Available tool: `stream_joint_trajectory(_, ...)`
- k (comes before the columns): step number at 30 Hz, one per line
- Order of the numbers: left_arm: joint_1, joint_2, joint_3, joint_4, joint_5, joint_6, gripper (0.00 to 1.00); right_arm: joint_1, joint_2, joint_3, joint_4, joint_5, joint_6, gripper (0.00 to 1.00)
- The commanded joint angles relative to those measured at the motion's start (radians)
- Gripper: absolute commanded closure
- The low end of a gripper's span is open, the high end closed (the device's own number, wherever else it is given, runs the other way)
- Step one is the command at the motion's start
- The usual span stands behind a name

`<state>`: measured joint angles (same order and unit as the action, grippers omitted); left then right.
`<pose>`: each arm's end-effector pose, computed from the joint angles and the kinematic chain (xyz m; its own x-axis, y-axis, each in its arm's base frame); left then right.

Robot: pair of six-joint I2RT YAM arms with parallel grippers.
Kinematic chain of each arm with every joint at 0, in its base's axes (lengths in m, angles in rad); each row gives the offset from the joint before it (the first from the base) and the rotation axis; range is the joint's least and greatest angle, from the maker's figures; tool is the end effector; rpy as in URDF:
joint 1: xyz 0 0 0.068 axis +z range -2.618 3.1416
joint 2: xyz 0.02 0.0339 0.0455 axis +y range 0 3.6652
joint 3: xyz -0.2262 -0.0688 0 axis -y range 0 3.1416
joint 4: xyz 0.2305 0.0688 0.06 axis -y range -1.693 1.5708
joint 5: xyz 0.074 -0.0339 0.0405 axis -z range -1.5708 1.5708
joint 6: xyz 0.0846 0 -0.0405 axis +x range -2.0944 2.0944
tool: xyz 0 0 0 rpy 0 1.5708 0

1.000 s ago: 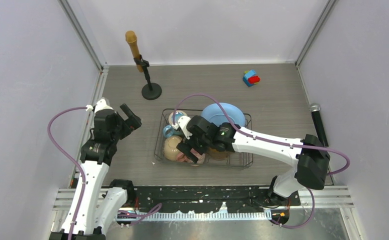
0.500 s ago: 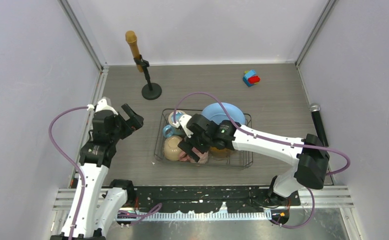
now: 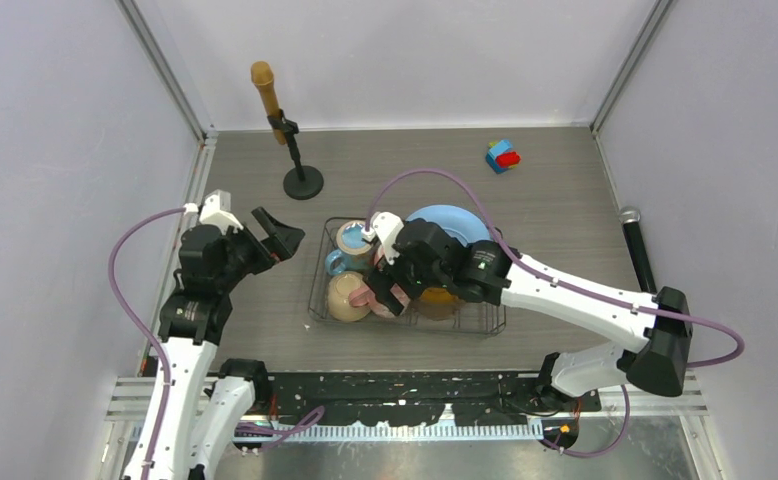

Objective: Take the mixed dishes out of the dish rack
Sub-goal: Pick up the cup from the dish rack.

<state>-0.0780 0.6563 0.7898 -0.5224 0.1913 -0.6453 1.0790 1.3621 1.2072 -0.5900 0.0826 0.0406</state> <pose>0.2047 -0.0321 0.2821 -0.4535 -0.5568 -0.6959 -0.0261 0.7888 -0.6141 0.1603 0.2845 0.2512 -0.3543 -0.5758 -0.7368 -0.8361 0.5479 -0.0260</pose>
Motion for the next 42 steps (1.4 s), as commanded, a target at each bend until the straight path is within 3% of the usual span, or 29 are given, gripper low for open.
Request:
stream_joint_trajectory(1, 0.004, 0.014, -0.014, 0.11, 0.145, 0.025, 0.01, 0.002, -0.078, 0.018, 0.157, 0.03, 0.011, 0.99)
stream_joint_trajectory(10, -0.003, 0.035, -0.081, 0.359, 0.485, -0.019, 0.01, -0.008, -0.125, 0.037, 0.155, 0.013, 0.042, 0.99)
stream_joint_trajectory(18, -0.012, 0.078, -0.093, 0.363, 0.429, -0.121, 0.01, -0.025, -0.243, -0.008, 0.208, -0.005, 0.033, 0.99)
stream_joint_trajectory(24, -0.012, 0.1, -0.033, 0.302, 0.388, -0.179, 0.01, -0.028, -0.314, -0.031, 0.27, 0.07, -0.01, 0.99)
stream_joint_trajectory(30, -0.014, 0.054, 0.024, 0.267, 0.318, -0.311, 0.01, -0.028, -0.319, -0.068, 0.489, 0.149, -0.128, 0.99)
stream_joint_trajectory(38, -0.015, 0.053, 0.114, 0.207, 0.218, -0.461, 0.01, -0.028, -0.243, -0.092, 0.779, 0.11, -0.349, 0.99)
stream_joint_trajectory(42, -0.04, 0.079, 0.115, 0.226, 0.181, -0.515, 0.04, -0.028, -0.198, -0.093, 0.873, 0.071, -0.384, 0.99)
